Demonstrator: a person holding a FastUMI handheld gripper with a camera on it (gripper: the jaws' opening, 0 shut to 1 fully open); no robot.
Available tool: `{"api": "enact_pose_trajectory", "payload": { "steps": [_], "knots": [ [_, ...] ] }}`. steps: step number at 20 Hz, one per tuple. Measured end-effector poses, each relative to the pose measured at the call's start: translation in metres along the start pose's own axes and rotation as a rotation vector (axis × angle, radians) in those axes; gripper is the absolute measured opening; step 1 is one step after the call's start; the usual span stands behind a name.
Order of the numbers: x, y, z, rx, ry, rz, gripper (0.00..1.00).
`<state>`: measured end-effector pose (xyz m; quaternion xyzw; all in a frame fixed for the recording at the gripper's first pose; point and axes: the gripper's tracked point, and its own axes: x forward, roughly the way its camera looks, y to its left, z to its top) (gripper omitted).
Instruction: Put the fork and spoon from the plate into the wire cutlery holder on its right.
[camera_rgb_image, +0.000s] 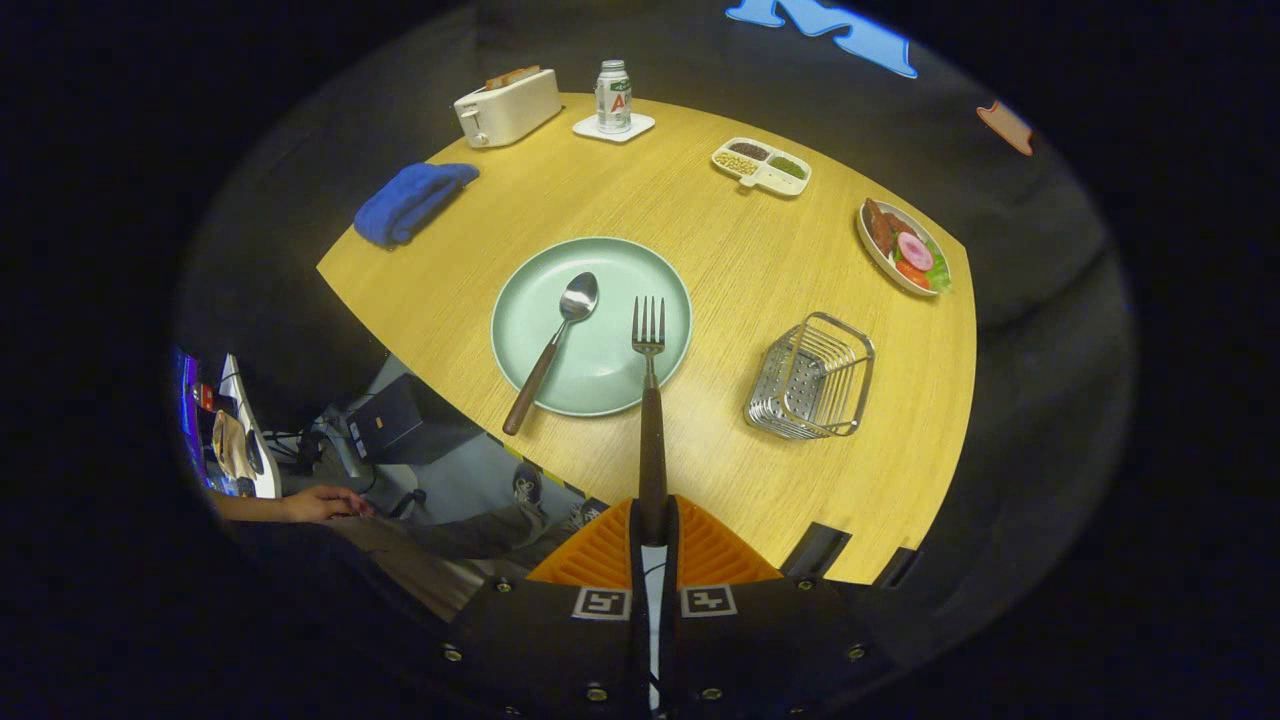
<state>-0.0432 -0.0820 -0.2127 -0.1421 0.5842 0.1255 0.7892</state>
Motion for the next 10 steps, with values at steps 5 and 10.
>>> {"api": "enact_pose_trajectory", "payload": {
  "steps": [5, 10],
  "knots": [
    [-0.038, -0.045, -0.009, 0.055, 0.006, -0.052, 0.04],
    [-0.049, -0.084, -0.023, 0.135, 0.056, -0.066, 0.04]
  ]
}}
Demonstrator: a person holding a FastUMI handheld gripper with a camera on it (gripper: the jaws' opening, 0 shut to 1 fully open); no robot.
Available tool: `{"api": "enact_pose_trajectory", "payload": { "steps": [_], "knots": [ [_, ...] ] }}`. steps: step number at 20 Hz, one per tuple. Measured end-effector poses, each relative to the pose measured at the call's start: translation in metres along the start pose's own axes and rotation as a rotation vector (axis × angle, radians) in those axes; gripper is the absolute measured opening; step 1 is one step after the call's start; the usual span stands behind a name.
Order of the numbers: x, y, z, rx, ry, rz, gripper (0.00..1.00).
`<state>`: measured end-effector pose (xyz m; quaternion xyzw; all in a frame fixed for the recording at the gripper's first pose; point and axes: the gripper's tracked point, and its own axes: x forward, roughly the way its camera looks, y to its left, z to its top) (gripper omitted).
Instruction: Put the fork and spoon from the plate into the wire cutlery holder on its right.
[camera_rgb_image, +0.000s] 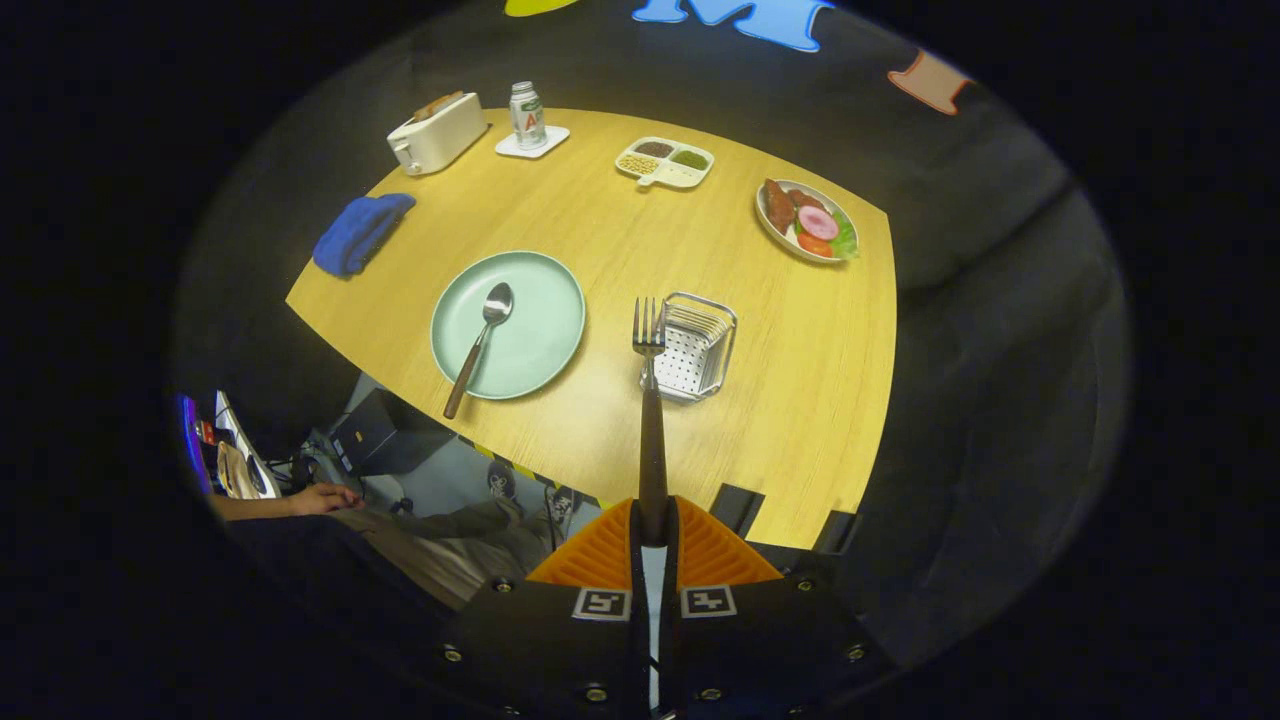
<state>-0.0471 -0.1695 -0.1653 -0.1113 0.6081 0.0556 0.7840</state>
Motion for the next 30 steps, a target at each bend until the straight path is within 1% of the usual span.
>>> {"api": "enact_pose_trajectory", "payload": {
  "steps": [3, 5, 8, 10, 14, 19, 21, 22, 23, 24, 25, 26, 28, 29, 30],
  "knots": [
    [0.012, -0.007, 0.002, 0.057, 0.055, 0.038, 0.04],
    [0.023, -0.01, 0.005, 0.071, 0.087, 0.054, 0.04],
    [0.041, -0.017, 0.009, 0.071, 0.142, 0.043, 0.04],
    [0.052, -0.016, 0.016, 0.086, 0.164, 0.057, 0.04],
    [0.07, -0.023, 0.026, 0.056, 0.21, 0.019, 0.04],
    [0.085, -0.022, 0.036, 0.077, 0.243, 0.033, 0.04],
    [0.085, -0.017, 0.04, 0.103, 0.245, 0.063, 0.04],
    [0.085, -0.015, 0.043, 0.123, 0.236, 0.076, 0.08],
    [0.084, -0.017, 0.046, 0.14, 0.226, 0.079, 0.11],
    [0.081, -0.021, 0.048, 0.143, 0.21, 0.073, 0.11],
    [0.077, -0.025, 0.051, 0.151, 0.191, 0.062, 0.14],
    [0.072, -0.029, 0.052, 0.158, 0.171, 0.051, 0.14],
    [0.059, -0.037, 0.056, 0.171, 0.122, 0.02, 0.22],
    [0.053, -0.037, 0.058, 0.181, 0.086, 0.023, 0.23],
    [0.044, -0.033, 0.062, 0.188, 0.056, 0.029, 0.29]
  ]
}}
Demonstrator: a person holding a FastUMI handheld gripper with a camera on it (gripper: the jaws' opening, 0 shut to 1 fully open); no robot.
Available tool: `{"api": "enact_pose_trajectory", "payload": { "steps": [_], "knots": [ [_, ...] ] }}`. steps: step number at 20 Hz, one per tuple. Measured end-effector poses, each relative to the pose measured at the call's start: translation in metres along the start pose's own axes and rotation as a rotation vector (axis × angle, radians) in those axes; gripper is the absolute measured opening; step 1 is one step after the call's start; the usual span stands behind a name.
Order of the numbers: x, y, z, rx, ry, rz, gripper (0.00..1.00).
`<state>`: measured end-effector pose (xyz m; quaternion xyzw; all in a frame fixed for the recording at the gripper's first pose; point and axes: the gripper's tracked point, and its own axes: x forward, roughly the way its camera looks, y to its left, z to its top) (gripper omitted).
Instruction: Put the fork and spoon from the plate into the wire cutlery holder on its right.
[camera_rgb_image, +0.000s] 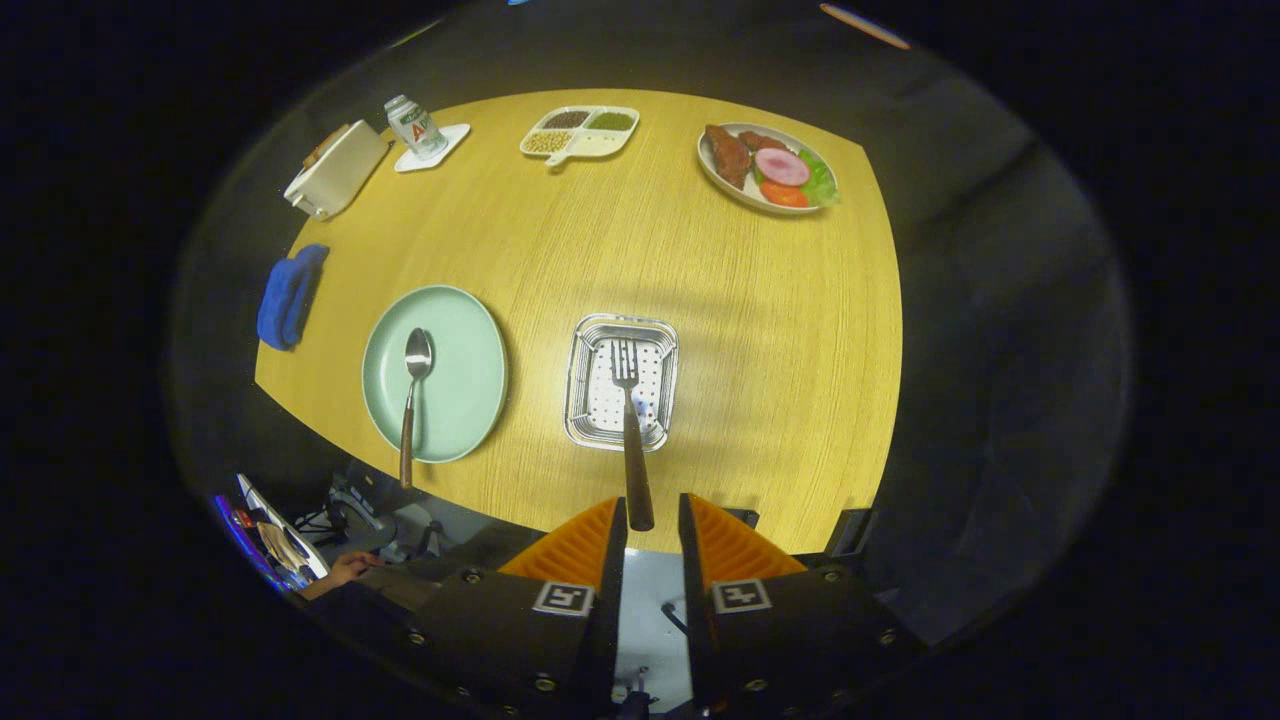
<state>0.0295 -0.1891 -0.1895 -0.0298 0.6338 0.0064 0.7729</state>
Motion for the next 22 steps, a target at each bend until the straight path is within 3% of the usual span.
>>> {"api": "enact_pose_trajectory", "payload": {
  "steps": [1, 2, 10, 22],
  "knots": [
    [-0.008, 0.005, 0.0, 0.007, -0.029, 0.012, 0.45],
    [-0.017, 0.012, -0.001, 0.017, -0.06, 0.033, 0.46],
    [-0.045, 0.078, -0.024, -0.003, -0.109, 0.141, 0.46],
    [-0.019, 0.192, -0.052, -0.115, -0.047, 0.275, 0.46]
  ]
}}
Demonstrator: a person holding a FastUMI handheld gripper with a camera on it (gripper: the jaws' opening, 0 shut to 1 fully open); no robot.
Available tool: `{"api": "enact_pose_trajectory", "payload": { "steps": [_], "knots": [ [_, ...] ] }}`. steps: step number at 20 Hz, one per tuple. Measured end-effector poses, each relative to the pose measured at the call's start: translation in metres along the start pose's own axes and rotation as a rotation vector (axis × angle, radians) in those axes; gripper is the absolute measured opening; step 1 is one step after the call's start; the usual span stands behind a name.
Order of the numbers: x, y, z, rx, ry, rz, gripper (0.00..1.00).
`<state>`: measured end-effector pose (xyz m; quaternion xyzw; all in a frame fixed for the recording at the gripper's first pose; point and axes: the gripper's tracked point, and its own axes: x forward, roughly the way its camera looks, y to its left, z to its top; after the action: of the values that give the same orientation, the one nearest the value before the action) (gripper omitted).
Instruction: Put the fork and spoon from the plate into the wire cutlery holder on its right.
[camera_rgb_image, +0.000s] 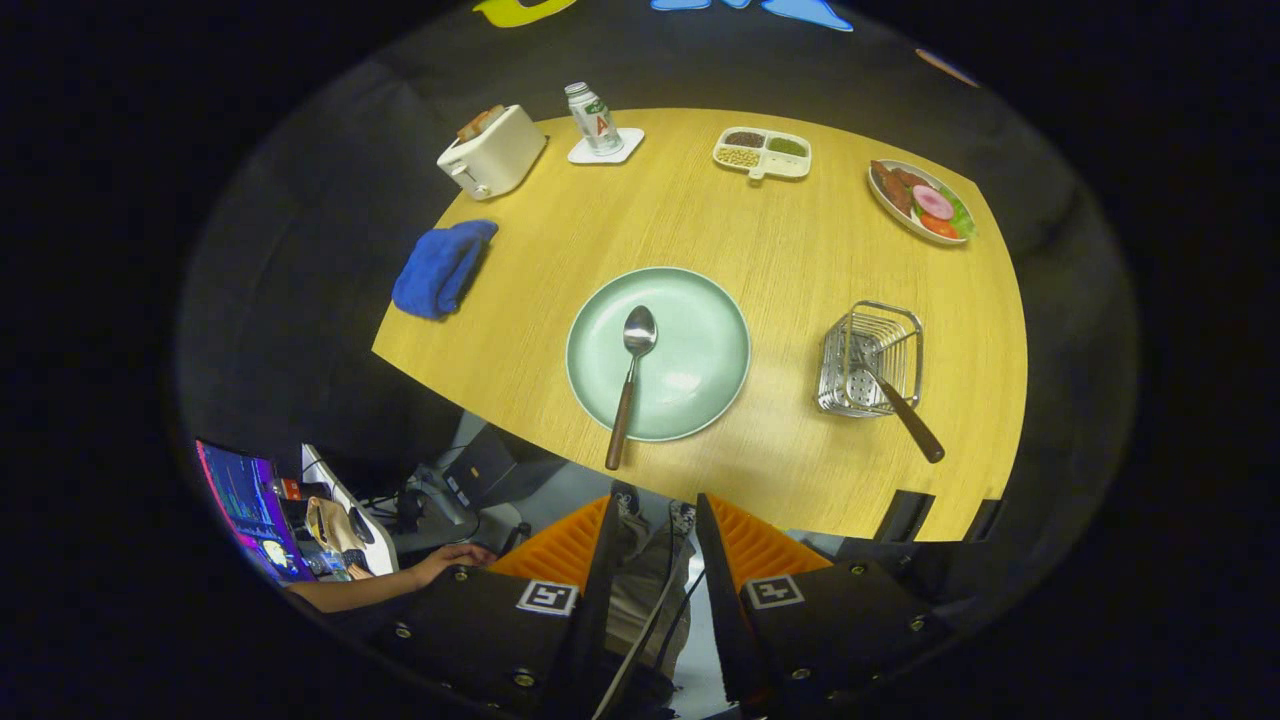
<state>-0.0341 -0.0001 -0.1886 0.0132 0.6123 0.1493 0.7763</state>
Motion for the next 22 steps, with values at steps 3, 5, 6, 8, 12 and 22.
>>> {"api": "enact_pose_trajectory", "payload": {
  "steps": [3, 5, 6, 8, 12, 22],
  "knots": [
    [0.018, 0.015, 0.001, -0.005, 0.018, 0.021, 0.46],
    [0.033, 0.018, 0.0, -0.026, 0.038, 0.001, 0.46],
    [0.04, 0.02, -0.001, -0.032, 0.048, 0.001, 0.46],
    [0.054, 0.026, -0.004, -0.023, 0.077, 0.012, 0.46],
    [0.084, 0.034, -0.008, 0.038, 0.122, 0.027, 0.47],
    [0.142, 0.032, -0.011, 0.106, 0.191, -0.015, 0.46]
  ]
}}
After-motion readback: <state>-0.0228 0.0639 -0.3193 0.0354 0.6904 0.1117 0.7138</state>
